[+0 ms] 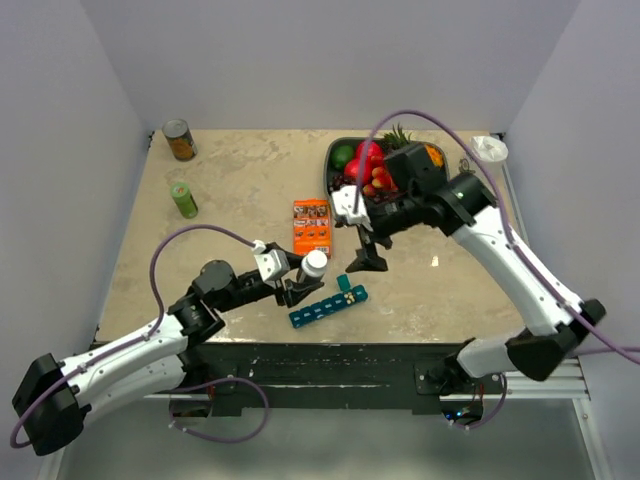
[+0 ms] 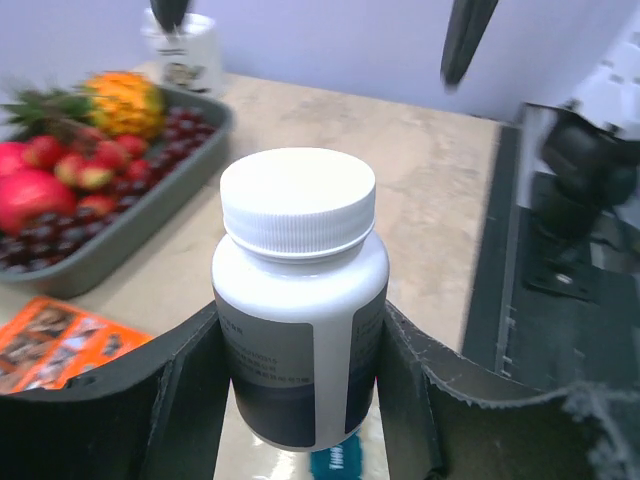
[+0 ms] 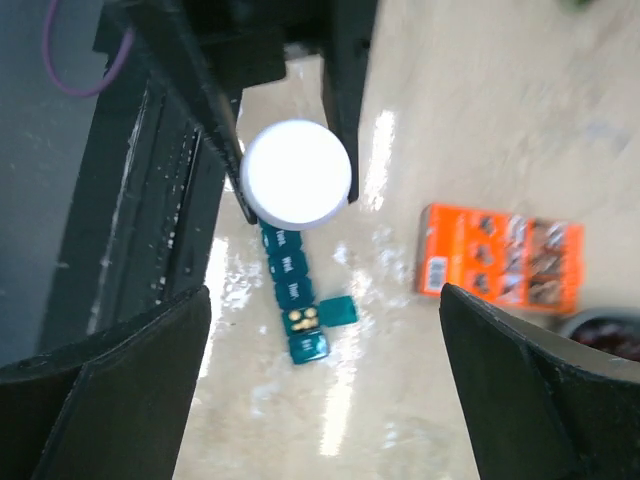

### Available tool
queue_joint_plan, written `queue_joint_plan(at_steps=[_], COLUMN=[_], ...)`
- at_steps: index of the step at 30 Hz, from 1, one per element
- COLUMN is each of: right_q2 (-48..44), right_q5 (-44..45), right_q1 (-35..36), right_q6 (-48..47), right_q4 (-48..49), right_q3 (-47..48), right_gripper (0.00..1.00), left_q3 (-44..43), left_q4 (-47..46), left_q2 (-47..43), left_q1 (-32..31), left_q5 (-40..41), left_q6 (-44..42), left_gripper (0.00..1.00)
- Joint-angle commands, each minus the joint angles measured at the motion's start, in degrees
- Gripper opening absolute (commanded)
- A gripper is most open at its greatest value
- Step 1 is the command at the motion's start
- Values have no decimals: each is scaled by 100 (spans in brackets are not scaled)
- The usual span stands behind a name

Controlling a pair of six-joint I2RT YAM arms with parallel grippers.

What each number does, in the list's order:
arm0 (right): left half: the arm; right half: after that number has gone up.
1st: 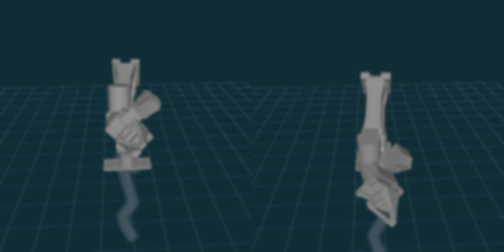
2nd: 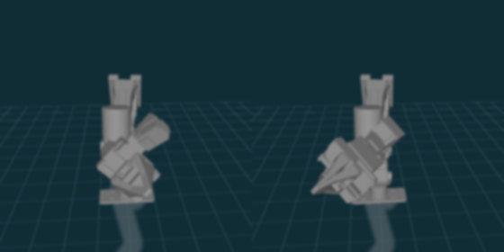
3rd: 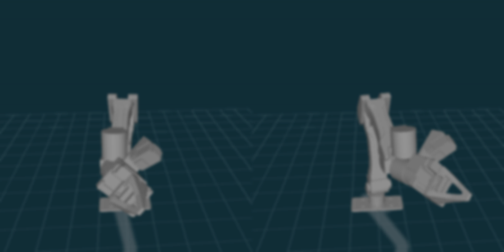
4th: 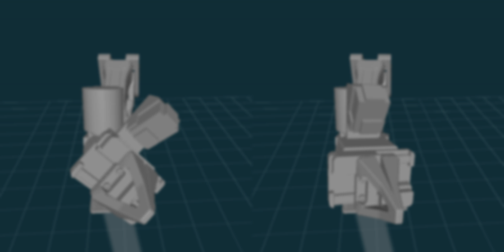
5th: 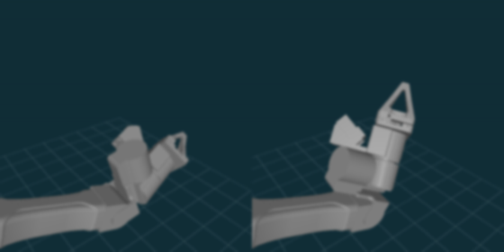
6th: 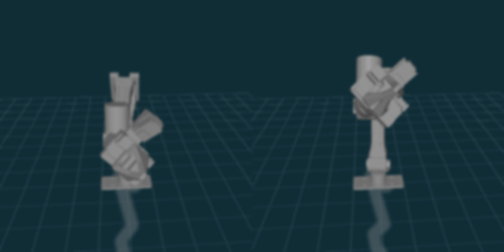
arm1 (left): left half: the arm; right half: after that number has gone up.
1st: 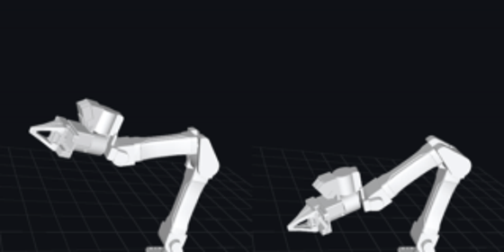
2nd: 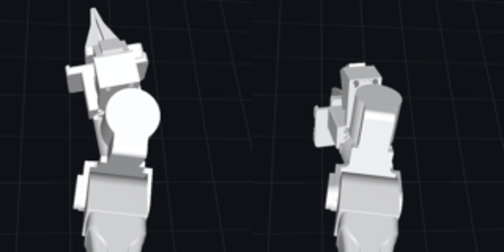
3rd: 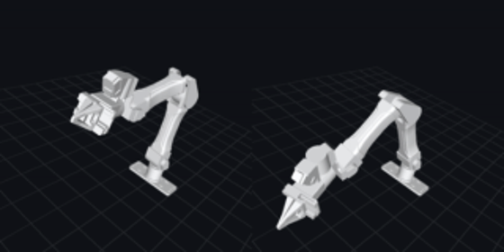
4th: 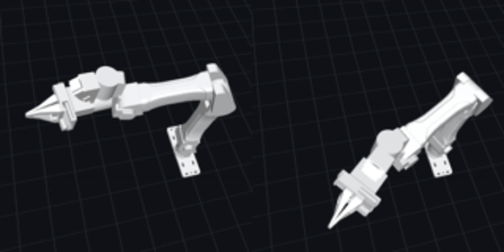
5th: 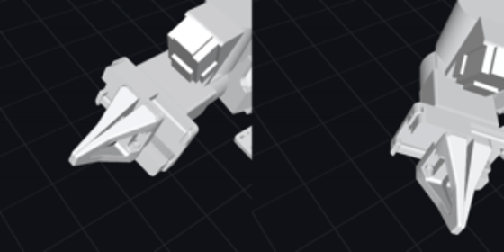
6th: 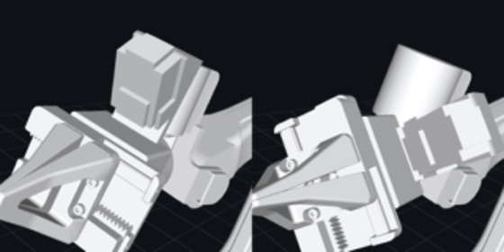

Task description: Sort the pills into containers

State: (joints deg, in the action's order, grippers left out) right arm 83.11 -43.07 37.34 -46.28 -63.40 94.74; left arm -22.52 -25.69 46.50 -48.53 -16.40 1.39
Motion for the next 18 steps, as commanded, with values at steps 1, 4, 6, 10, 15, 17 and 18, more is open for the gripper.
queue_joint_plan(at_steps=[1,4,6,10,15,17,18], right_q2=[-481,-165,-24,65,-40,-102,-154], right_q5=[-982,-1485,-1363,-1151,-923,-888,-905], right_q1=[-16,53,176,475,581,599,607], right_q6=[-2871,-4423,-4451,-4346,-3959,-3880,-3862], right_q4=[-969,-1930,-2028,-2001,-1695,-1650,-1589], right_q3=[-219,-123,-61,-192,-526,-570,-623], right_gripper=[99,99,99,97,88,86,85], left_q3=[-374,-760,-928,-1087,-1079,-1079,-1061], left_q4=[310,661,864,864,495,425,399], left_q2=[104,552,860,1089,1273,1335,1344], left_q1=[195,239,239,248,248,248,265], left_q5=[-2058,-2910,-3227,-3360,-3484,-3484,-3458], left_q6=[204,274,292,397,582,617,643], left_gripper=[0,0,0,0,0,0,0])
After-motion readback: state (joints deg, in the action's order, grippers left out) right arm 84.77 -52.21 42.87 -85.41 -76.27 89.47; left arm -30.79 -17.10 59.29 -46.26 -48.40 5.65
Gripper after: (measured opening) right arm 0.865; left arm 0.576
